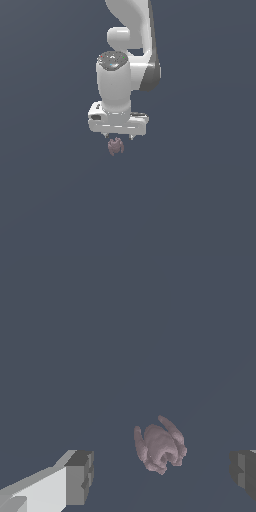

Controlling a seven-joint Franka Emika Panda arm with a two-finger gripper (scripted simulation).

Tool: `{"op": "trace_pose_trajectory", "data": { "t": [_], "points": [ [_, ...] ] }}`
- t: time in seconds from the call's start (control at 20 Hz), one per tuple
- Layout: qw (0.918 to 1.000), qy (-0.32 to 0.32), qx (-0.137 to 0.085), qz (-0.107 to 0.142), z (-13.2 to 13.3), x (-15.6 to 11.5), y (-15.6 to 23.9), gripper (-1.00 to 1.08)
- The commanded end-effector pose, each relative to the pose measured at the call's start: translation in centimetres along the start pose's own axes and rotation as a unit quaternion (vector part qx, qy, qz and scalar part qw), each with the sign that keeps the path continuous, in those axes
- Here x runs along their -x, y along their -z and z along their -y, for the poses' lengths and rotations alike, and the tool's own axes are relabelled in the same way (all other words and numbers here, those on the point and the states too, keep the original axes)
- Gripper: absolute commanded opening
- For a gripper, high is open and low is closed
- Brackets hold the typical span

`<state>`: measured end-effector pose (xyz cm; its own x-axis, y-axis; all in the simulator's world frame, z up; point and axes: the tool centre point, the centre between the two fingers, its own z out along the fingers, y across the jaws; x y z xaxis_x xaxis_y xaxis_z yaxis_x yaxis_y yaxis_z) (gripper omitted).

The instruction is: Pick up the object and move it to a goal position.

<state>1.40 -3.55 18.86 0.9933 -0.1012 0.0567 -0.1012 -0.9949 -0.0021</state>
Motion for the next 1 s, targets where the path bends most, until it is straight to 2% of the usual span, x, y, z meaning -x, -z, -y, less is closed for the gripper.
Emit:
{"op": "trace_pose_trajectory", "data": {
  "t": [0.0,0.25,0.45,0.7,0.95],
  "points": [
    [0.9998,-0.019,0.000,0.001,-0.1,0.2,-0.3,1.00],
    [0.9973,-0.073,-0.001,0.005,-0.3,0.6,-1.2,1.00],
    [0.9917,-0.129,-0.001,0.008,-0.6,1.1,-2.1,1.00],
    [0.9795,-0.201,-0.001,0.012,-0.9,1.7,-3.3,1.00],
    [0.9620,-0.273,0.001,0.016,-1.3,2.3,-4.4,1.00]
  ]
}}
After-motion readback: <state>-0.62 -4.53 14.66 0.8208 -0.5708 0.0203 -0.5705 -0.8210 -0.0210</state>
